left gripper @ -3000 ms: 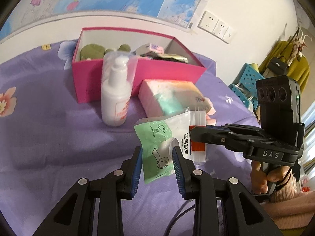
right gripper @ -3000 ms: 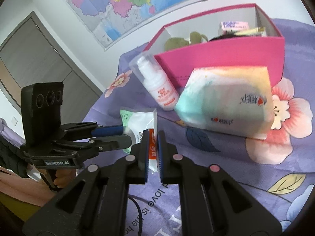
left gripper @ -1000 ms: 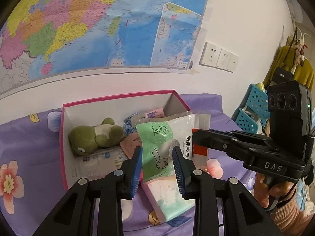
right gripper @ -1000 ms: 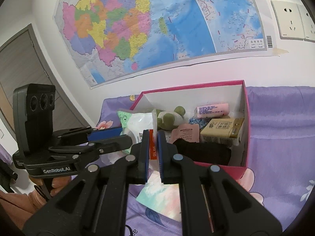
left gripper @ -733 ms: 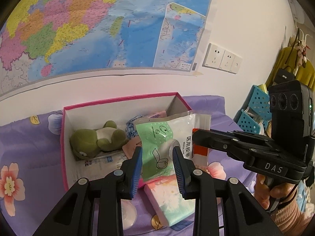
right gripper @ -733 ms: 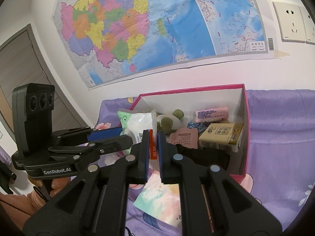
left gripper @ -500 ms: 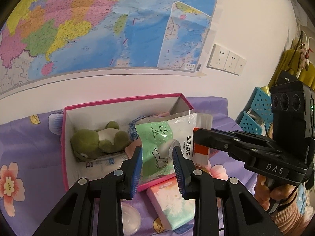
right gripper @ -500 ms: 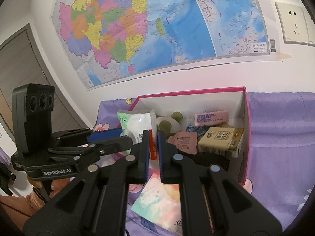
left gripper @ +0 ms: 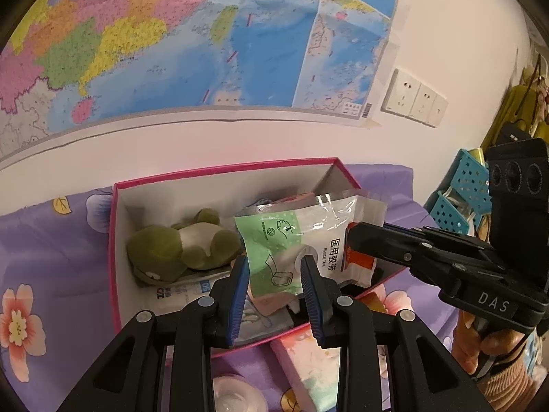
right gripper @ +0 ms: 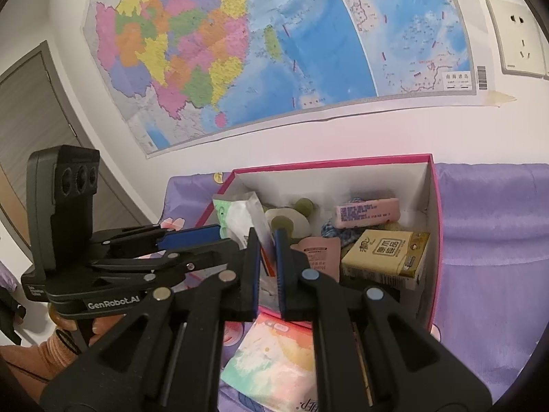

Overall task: Organize soft objects
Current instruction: 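Lower the tape bag into the box and open the right tool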

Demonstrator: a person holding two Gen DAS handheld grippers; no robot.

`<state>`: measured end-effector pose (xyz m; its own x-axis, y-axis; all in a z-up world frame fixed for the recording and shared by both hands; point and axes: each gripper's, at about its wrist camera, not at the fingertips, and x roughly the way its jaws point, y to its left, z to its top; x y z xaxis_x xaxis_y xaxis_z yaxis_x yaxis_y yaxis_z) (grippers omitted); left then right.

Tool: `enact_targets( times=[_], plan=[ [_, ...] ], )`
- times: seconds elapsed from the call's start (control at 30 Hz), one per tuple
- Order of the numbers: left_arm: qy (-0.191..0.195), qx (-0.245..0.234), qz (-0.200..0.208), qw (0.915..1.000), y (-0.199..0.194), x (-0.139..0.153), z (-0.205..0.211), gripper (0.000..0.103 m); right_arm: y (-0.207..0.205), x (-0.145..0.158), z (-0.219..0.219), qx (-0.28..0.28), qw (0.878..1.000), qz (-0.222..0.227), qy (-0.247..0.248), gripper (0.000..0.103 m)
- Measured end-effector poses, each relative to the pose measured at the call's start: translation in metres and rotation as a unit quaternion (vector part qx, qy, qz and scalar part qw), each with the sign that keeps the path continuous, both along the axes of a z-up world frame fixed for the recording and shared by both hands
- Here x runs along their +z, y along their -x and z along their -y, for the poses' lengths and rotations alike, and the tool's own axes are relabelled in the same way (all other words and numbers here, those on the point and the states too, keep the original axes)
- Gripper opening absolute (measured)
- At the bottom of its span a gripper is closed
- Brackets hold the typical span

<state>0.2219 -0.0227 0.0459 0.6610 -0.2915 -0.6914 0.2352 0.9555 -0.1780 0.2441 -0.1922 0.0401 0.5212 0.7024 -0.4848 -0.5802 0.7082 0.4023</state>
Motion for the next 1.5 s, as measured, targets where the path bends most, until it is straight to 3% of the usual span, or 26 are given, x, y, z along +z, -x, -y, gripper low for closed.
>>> enact_targets(
  times=[1.5],
  plan=[
    [-0.024,0.021,-0.057,0.9979,-0.040,-0.020,0.006,0.031,-0.046,-0.033,-0.003,-0.031,0.997,-0.069,0.004,0.011]
  ],
)
